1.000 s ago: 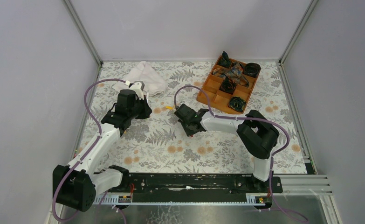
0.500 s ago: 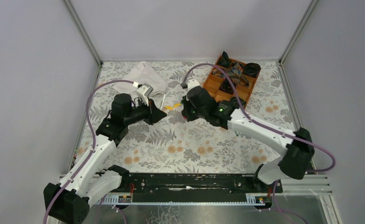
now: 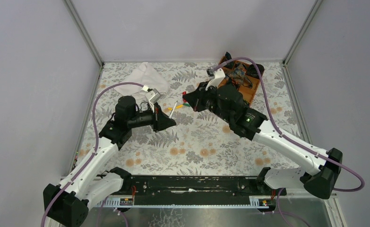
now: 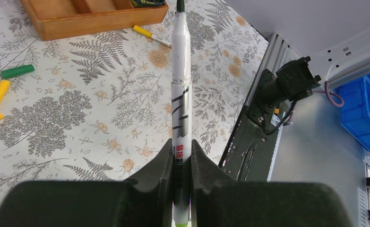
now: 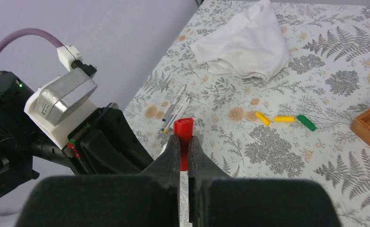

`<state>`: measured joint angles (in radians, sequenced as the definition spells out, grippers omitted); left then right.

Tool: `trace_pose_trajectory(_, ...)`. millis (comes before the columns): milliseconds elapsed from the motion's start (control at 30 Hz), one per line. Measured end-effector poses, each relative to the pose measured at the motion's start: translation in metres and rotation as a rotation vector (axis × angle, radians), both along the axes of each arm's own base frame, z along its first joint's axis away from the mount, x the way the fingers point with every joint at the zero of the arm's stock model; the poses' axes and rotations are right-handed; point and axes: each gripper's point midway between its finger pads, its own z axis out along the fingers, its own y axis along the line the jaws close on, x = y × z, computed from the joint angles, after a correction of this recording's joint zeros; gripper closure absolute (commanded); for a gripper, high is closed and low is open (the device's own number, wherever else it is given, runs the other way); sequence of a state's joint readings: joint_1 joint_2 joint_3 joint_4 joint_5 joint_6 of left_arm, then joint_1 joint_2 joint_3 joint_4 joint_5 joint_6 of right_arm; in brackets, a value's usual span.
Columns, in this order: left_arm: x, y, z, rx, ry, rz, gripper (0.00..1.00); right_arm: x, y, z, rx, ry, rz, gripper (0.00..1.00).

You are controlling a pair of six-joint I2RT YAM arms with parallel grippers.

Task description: Insert the pens into the pen caps

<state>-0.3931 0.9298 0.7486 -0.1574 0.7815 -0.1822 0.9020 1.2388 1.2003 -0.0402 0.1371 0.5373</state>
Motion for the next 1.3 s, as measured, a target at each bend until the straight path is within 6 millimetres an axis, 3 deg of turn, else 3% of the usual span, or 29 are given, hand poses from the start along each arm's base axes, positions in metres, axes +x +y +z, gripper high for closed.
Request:
trace_pose_trajectory(500, -0.008, -0.005, 0.002, -0.012, 0.001, -0.046, 1.0, 0.004, 0.017, 0.021, 0.173, -0.028, 0.016, 1.0)
trace_pose_trajectory(1300, -0.009, -0.006, 0.002, -0.011, 0.001, -0.051, 1.0, 0.008, 0.022, 0.002, 0.154, -0.002, 0.014, 1.0)
